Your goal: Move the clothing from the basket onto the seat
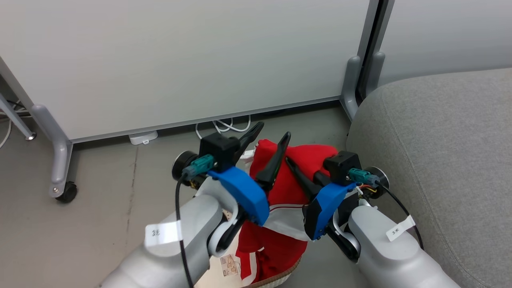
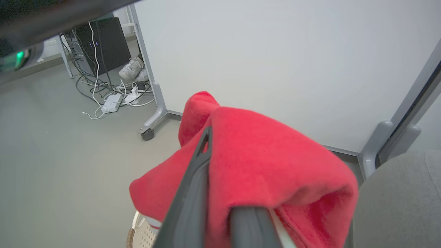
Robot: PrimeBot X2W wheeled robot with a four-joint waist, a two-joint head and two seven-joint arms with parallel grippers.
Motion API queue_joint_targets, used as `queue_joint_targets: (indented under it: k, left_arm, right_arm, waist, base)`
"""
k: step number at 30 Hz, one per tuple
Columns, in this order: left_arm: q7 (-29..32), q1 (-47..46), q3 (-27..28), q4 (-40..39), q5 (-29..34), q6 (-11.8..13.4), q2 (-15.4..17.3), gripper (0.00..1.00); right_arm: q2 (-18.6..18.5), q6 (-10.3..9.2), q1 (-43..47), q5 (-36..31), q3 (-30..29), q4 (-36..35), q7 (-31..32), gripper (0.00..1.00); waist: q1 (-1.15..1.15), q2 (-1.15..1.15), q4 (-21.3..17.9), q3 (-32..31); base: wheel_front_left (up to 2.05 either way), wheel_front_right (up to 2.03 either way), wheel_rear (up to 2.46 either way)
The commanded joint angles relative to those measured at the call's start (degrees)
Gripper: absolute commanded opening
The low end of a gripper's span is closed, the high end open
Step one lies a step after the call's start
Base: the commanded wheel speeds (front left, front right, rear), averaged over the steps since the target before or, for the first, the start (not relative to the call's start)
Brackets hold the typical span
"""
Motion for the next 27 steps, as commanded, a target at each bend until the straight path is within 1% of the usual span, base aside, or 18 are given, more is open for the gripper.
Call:
queue_joint_targets:
  k: [1,5,10,15,20,27]
  left_arm:
    - [-0.26,1.06,0.95,-0.74,1.04,-0.43,0.71,1.0]
    - [-0.26,7.81,7.46,-4.92,6.03,-0.51,3.08,1.0]
    - [-0.27,15.73,14.76,-9.89,12.5,-1.4,4.51,1.0]
    - [-0.27,23.61,21.2,-13.88,17.43,-2.35,4.45,1.0]
    - [-0.28,30.17,26.4,-16.4,21.27,-3.31,4.02,1.0]
    - [-0.28,33.8,30.86,-17.28,25.1,-4.77,3.18,1.0]
  right_arm:
    - [-0.1,0.01,0.59,-0.88,-0.33,-0.11,-0.24,0.0]
    - [-0.1,0.01,1.47,-2.92,-1.93,-0.22,-0.24,0.0]
    - [-0.1,0.01,2.4,-4.55,-3.35,-0.65,-0.24,0.0]
    - [-0.1,0.01,3.35,-5.18,-3.87,-1.36,-0.23,0.0]
    - [-0.1,0.01,4.5,-5.01,-4.3,-1.85,-0.24,0.0]
    - [-0.1,0.01,5.31,-6.09,-5.54,-1.16,-0.24,0.0]
  waist:
    - [0.0,0.0,0.08,0.06]
    - [0.0,0.0,0.33,0.31]
    - [0.0,0.0,0.39,0.54]
    - [0.0,0.0,-0.02,0.19]
    - [0.0,0.0,-0.18,-0.39]
    - [0.0,0.0,0.22,-0.85]
  base:
    - [0.0,0.0,0.0]
    - [0.0,0.0,0.0]
    - [0.0,0.0,0.0]
    - [0.0,0.0,0.0]
    - [0.0,0.0,0.0]
    - [0.0,0.0,0.0]
